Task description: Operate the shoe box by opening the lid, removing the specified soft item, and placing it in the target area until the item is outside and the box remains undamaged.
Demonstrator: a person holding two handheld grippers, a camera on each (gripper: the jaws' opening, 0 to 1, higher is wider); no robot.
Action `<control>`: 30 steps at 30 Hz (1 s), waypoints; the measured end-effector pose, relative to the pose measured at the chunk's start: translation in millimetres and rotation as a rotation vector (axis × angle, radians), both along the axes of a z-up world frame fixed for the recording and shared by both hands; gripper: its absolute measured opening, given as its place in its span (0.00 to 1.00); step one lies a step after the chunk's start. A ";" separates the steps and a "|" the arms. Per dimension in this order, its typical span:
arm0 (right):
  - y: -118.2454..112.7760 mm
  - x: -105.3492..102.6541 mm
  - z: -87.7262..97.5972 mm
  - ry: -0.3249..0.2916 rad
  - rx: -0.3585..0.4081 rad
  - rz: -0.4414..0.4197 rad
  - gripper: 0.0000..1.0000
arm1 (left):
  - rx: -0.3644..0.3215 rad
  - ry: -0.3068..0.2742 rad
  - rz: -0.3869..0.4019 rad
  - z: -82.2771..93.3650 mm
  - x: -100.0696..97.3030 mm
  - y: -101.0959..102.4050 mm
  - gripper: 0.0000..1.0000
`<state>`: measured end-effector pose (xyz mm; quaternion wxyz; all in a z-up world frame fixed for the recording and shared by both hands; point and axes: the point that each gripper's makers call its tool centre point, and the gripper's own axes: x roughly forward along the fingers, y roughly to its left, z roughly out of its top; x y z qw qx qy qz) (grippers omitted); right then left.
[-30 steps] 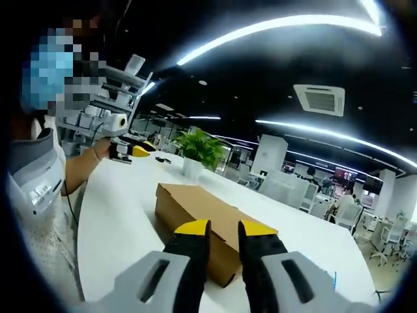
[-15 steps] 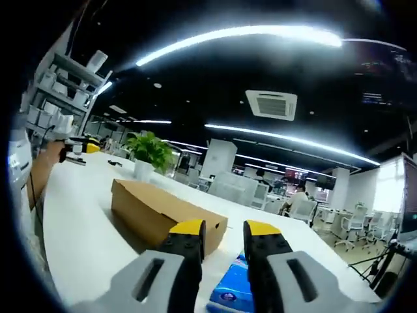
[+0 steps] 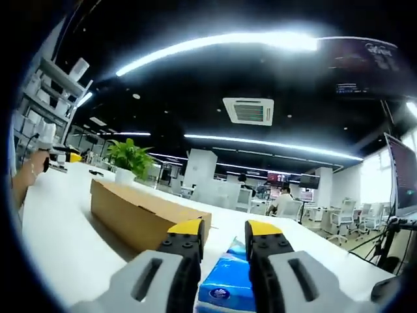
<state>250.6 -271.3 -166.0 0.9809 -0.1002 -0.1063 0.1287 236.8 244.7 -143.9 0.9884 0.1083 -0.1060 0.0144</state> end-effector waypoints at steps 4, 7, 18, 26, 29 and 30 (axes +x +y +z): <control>4.8 -0.6 -0.3 -0.009 -0.034 -0.007 0.27 | 0.031 -0.024 0.033 1.4 -1.9 2.8 0.36; 6.9 0.1 -1.6 -0.006 -0.044 0.000 0.27 | 0.023 -0.009 0.031 -2.3 -0.4 6.4 0.36; 1.5 4.2 -3.1 -0.015 -0.079 -0.050 0.27 | 0.018 -0.030 0.020 -1.8 1.2 7.4 0.38; 1.9 4.6 -6.0 -0.010 -0.105 -0.049 0.27 | -0.016 -0.049 -0.017 -2.3 -1.6 2.4 0.39; 0.9 5.5 -6.8 -0.009 -0.112 -0.056 0.27 | -0.025 -0.046 -0.030 -3.3 -0.9 0.9 0.39; 0.6 5.7 -7.1 -0.009 -0.114 -0.058 0.28 | -0.028 -0.048 -0.034 -3.2 -0.8 0.5 0.39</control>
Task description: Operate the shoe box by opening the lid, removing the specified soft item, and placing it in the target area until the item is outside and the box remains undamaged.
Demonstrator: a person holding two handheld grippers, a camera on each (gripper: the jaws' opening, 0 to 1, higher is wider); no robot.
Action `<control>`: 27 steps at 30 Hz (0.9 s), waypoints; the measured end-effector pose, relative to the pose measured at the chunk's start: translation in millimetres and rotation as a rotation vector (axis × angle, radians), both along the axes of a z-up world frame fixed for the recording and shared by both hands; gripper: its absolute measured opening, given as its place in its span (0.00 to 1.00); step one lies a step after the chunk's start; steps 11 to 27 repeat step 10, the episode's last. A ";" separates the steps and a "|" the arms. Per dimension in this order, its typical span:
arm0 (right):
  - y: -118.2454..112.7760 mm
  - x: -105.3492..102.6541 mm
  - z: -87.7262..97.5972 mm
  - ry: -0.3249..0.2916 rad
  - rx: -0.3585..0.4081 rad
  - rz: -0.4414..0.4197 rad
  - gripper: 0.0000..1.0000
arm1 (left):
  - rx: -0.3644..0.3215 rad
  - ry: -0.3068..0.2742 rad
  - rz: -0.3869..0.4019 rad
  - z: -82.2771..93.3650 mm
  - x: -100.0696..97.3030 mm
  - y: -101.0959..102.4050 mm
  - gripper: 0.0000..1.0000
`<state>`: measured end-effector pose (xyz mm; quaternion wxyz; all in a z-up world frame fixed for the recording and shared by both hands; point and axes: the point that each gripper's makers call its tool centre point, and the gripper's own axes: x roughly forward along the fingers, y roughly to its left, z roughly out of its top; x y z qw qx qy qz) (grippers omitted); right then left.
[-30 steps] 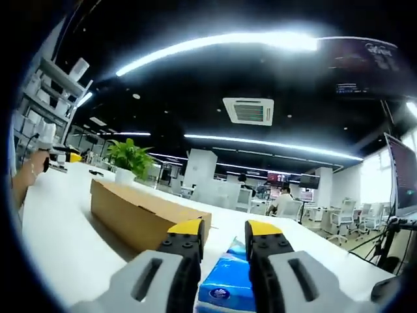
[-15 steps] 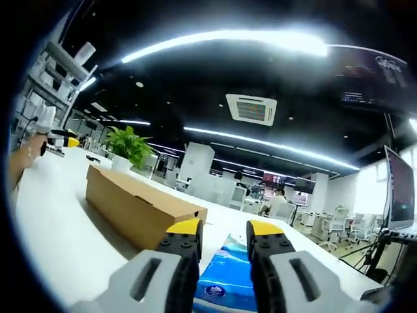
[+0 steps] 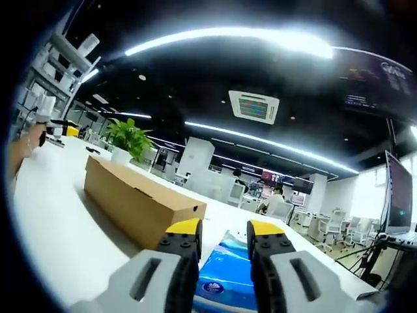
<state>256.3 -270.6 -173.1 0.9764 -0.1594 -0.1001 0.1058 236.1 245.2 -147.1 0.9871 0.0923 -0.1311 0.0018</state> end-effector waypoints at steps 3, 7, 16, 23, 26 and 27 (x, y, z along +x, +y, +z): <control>-1.0 1.4 -0.8 0.004 -0.003 -0.003 0.27 | -0.007 -0.006 -0.009 0.7 -0.3 -1.1 0.39; -0.8 1.6 -2.3 0.011 0.000 -0.002 0.28 | -0.023 -0.011 -0.021 0.8 -0.9 -2.0 0.40; -0.6 1.0 -1.4 0.005 0.004 0.002 0.28 | -0.039 -0.015 -0.036 1.4 -1.2 -1.8 0.40; -0.6 1.0 -1.4 0.005 0.004 0.002 0.28 | -0.039 -0.015 -0.036 1.4 -1.2 -1.8 0.40; -0.6 1.0 -1.4 0.005 0.004 0.002 0.28 | -0.039 -0.015 -0.036 1.4 -1.2 -1.8 0.40; -0.6 1.0 -1.4 0.005 0.004 0.002 0.28 | -0.039 -0.015 -0.036 1.4 -1.2 -1.8 0.40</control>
